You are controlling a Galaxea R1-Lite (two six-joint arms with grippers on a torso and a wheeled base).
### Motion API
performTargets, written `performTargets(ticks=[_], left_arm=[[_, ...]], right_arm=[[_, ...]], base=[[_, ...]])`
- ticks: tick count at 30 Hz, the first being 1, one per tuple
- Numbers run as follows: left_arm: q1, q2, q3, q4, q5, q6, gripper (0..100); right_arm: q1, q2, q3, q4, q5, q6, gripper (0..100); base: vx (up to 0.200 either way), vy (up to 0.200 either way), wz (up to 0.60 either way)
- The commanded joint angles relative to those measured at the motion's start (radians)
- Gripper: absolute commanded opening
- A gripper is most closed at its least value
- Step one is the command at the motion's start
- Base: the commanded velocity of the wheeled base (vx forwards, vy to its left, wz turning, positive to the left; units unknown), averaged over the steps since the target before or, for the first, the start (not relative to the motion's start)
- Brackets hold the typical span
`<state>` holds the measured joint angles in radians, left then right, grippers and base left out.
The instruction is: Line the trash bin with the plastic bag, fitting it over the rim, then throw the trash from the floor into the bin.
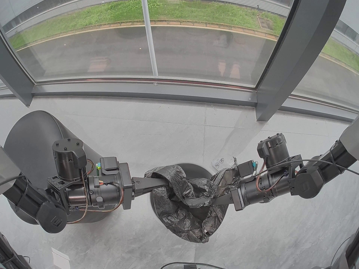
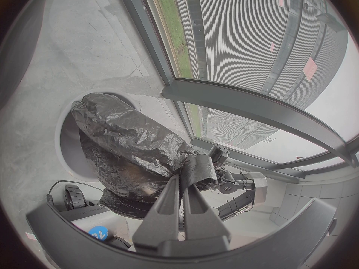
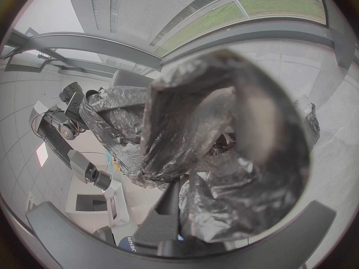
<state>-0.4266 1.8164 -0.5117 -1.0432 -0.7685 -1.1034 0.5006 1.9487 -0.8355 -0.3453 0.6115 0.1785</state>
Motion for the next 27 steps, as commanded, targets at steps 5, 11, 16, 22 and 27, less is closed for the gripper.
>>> performTargets(ticks=[5,11,16,22,27], left_arm=[[0.020,0.064,-0.022,-0.028,0.000,0.000,0],[0.020,0.103,-0.057,-0.028,0.000,0.000,0],[0.022,0.132,-0.091,-0.028,0.000,0.000,0],[0.031,0.130,-0.108,-0.028,0.000,0.000,0],[0.046,0.127,-0.108,-0.052,-0.002,0.000,0]], right_arm=[[-0.005,0.073,-0.028,-0.004,0.001,-0.007,0],[-0.005,0.111,-0.040,-0.004,0.001,-0.022,0],[-0.007,0.150,-0.063,-0.004,0.001,-0.031,0],[-0.008,0.167,-0.091,-0.027,0.001,-0.030,0],[-0.014,0.202,-0.116,-0.031,-0.001,-0.031,0]], base=[[0.000,0.000,0.00],[0.000,0.000,0.00],[0.000,0.000,0.00],[0.000,0.000,0.00],[0.000,0.000,0.00]])
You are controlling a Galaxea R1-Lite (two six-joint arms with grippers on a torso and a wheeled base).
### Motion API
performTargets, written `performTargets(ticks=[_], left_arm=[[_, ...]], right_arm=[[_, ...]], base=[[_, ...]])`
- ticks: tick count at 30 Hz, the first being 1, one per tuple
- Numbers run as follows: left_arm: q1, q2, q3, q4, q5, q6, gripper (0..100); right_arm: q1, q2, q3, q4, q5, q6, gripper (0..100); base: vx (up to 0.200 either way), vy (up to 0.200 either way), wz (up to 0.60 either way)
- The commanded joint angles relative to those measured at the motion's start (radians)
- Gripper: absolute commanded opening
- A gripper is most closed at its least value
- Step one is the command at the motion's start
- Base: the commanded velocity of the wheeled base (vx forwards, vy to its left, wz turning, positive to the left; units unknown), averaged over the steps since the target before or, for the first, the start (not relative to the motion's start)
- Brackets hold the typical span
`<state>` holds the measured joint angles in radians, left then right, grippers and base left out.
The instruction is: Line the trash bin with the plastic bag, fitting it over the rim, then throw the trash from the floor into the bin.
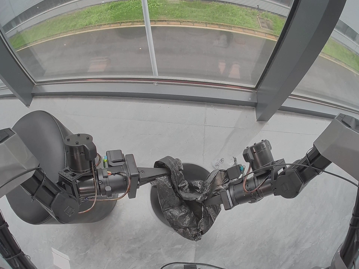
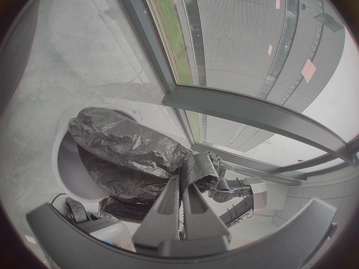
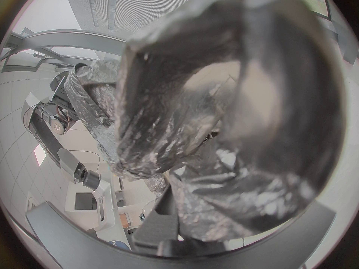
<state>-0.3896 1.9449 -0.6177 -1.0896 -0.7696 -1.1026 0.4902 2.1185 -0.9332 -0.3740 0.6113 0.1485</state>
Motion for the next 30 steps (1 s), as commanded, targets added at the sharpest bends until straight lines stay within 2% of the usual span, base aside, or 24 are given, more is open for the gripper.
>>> performTargets(ticks=[1,8,13,30], left_arm=[[0.011,-0.004,-0.002,-0.006,0.000,0.000,0],[0.009,-0.001,0.009,-0.004,0.000,-0.002,0],[0.009,-0.012,0.068,0.000,-0.002,-0.003,0],[0.008,-0.041,0.142,0.004,0.007,-0.007,0]], right_arm=[[-0.009,0.041,-0.026,-0.002,-0.002,-0.001,0],[-0.021,0.041,-0.016,0.001,-0.001,-0.003,0],[-0.041,0.003,0.065,0.009,-0.001,-0.053,0],[-0.042,-0.049,0.197,0.007,-0.010,-0.084,0]], base=[[0.000,0.000,0.00],[0.000,0.000,0.00],[0.000,0.000,0.00],[0.000,0.000,0.00]])
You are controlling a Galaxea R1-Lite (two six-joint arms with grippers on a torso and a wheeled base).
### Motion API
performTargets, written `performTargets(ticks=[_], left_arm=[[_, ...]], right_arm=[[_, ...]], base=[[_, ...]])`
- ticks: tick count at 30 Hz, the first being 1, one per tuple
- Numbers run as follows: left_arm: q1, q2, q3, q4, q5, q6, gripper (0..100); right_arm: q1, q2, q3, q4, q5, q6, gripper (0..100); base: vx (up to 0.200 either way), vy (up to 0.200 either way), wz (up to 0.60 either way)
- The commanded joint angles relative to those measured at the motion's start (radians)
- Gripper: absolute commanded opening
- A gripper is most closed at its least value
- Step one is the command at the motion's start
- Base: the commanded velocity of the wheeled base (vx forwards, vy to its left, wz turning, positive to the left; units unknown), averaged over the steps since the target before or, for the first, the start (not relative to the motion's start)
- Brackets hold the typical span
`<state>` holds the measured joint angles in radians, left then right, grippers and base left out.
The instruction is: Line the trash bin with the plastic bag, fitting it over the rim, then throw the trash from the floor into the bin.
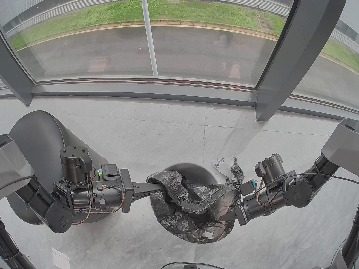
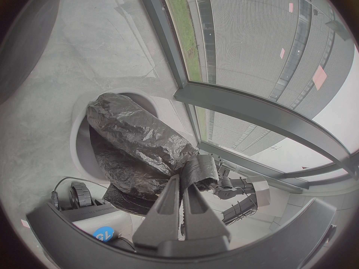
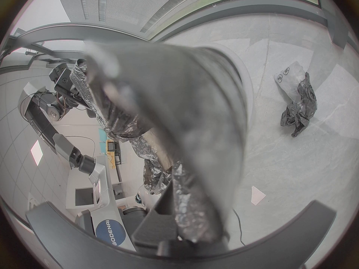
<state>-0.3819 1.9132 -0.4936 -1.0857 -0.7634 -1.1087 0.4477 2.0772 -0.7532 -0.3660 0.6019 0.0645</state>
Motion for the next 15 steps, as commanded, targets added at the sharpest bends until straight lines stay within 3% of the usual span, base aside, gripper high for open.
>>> performTargets(ticks=[1,15], left_arm=[[0.000,-0.011,0.021,0.001,0.001,0.000,0],[0.017,0.030,0.035,0.032,0.006,0.010,0]], right_arm=[[0.000,-0.008,0.018,-0.001,-0.001,0.000,0],[-0.030,0.030,-0.003,-0.011,-0.008,-0.005,0]], base=[[0.000,0.000,0.00],[0.000,0.000,0.00]])
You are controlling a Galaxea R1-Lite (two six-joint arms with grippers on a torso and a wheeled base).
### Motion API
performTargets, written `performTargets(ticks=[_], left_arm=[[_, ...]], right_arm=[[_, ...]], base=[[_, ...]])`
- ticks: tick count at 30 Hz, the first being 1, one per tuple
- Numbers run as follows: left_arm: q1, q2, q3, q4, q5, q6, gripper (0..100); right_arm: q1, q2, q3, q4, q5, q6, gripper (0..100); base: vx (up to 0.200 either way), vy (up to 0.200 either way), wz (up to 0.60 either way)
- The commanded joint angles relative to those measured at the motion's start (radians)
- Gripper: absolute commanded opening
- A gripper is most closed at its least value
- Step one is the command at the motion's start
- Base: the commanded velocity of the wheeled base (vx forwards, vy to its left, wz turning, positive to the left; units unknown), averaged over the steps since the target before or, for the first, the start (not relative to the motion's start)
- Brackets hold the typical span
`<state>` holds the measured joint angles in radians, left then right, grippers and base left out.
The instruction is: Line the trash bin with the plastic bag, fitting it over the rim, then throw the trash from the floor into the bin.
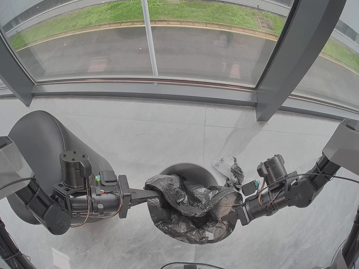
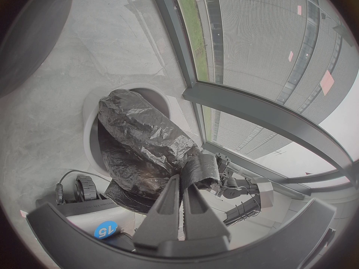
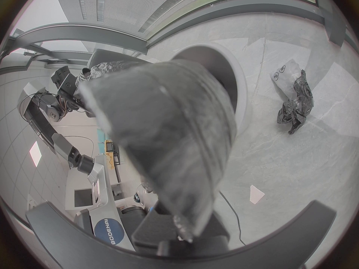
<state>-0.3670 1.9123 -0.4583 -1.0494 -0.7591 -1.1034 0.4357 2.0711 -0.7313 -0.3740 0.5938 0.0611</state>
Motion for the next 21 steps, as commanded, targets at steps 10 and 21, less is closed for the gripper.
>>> performTargets(ticks=[10,21], left_arm=[[0.003,0.057,-0.003,-0.011,0.001,0.019,0],[0.011,0.056,-0.002,-0.012,0.001,0.019,0]], right_arm=[[-0.042,0.072,-0.057,-0.003,0.000,-0.021,0],[-0.042,0.078,-0.053,-0.005,-0.008,-0.041,100]], base=[[0.000,0.000,0.00],[0.000,0.000,0.00]])
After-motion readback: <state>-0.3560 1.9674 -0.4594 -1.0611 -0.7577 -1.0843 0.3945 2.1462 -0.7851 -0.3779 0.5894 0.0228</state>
